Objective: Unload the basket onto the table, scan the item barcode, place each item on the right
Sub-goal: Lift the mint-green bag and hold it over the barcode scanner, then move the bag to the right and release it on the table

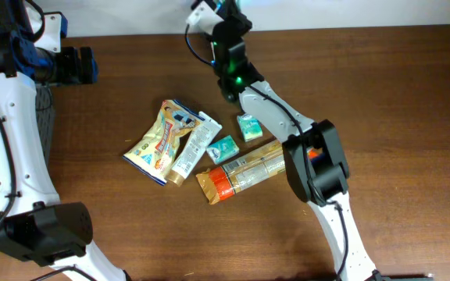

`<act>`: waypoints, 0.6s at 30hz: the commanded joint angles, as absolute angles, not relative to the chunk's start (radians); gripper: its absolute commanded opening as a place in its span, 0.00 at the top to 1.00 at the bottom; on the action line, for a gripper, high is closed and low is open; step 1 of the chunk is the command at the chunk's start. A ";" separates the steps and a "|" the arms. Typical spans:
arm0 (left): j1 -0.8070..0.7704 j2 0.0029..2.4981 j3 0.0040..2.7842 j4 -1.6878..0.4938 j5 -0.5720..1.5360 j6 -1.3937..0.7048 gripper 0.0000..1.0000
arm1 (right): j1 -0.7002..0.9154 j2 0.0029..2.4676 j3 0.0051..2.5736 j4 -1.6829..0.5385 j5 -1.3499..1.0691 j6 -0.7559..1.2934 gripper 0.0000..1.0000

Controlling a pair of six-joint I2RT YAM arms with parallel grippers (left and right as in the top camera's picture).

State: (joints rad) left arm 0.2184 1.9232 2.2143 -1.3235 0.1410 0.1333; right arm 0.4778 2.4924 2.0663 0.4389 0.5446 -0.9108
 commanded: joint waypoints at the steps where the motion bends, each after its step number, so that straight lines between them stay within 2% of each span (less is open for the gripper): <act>1: 0.219 1.918 2.222 -1.322 0.141 0.125 0.01 | 0.438 2.559 2.085 0.453 0.487 -0.931 0.96; 16: 0.219 1.918 2.222 -1.322 0.141 0.125 0.01 | 0.451 2.529 2.085 0.431 0.439 -0.927 0.96; 18: 0.219 1.918 2.222 -1.322 0.141 0.125 0.01 | 0.451 2.450 2.085 0.412 0.453 -0.831 0.96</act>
